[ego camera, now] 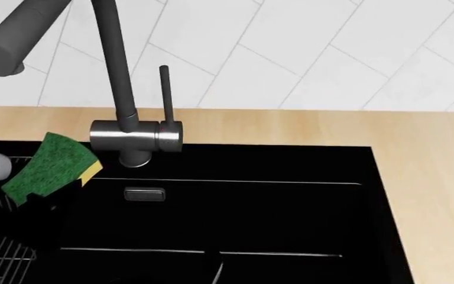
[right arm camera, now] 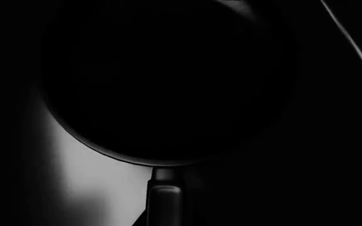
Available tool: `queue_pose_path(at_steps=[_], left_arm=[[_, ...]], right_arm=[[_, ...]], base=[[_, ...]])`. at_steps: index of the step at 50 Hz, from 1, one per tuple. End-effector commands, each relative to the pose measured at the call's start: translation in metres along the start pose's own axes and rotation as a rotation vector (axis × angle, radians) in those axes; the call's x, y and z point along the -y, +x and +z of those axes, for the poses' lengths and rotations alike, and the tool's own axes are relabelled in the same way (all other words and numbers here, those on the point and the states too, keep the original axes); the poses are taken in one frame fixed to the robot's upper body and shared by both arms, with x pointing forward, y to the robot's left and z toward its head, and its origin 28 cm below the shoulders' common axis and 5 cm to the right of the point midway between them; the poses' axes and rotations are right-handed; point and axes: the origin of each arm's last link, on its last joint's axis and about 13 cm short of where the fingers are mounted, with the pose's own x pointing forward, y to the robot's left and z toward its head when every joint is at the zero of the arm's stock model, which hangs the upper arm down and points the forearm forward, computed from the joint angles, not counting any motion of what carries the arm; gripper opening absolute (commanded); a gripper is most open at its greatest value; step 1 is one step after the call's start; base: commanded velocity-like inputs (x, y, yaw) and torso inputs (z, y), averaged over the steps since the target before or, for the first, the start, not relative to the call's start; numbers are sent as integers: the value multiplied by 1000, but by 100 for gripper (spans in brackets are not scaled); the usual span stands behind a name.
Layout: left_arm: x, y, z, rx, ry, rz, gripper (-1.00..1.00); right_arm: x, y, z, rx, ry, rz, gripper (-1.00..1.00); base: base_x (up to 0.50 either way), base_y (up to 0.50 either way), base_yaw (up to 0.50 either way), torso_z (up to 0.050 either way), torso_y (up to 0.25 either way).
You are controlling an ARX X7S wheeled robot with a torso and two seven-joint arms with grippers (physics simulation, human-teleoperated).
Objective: Pick the pan and sponge and place them into the sink. Then turn on the water.
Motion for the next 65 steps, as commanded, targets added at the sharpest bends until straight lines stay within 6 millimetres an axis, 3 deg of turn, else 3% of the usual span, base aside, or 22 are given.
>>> queue_pose_path(at_steps=[1, 12, 13, 28, 50, 57, 65], left_arm=[[-1, -2, -3, -2, -14, 4, -100], [-1, -2, -2, 0, -12, 4, -100], [-2, -2, -1, 0, -12, 4, -100], [0, -1, 1, 4, -8, -1, -100], [1, 4, -1, -6, -5, -6, -100], [4, 7, 2, -6, 2, -11, -100], [7, 10, 0, -25, 22, -40, -100]], right_arm=[[-4, 16, 2, 2, 5, 54, -100], [-5, 14, -1, -15, 26, 63, -100], [-5, 13, -1, -16, 32, 64, 100], [-9, -5, -1, -16, 51, 55, 100], [-7, -96, 30, 178, 11, -126, 100], [-5, -129, 29, 288, 37, -243, 100], [-13, -146, 14, 465, 80, -400, 100]], base=[[0, 0, 0, 0, 0], [0, 0, 1, 0, 0], [0, 0, 0, 0, 0], [0, 0, 0, 0, 1], [0, 0, 0, 0, 0], [0, 0, 0, 0, 0], [0, 0, 0, 0, 0]])
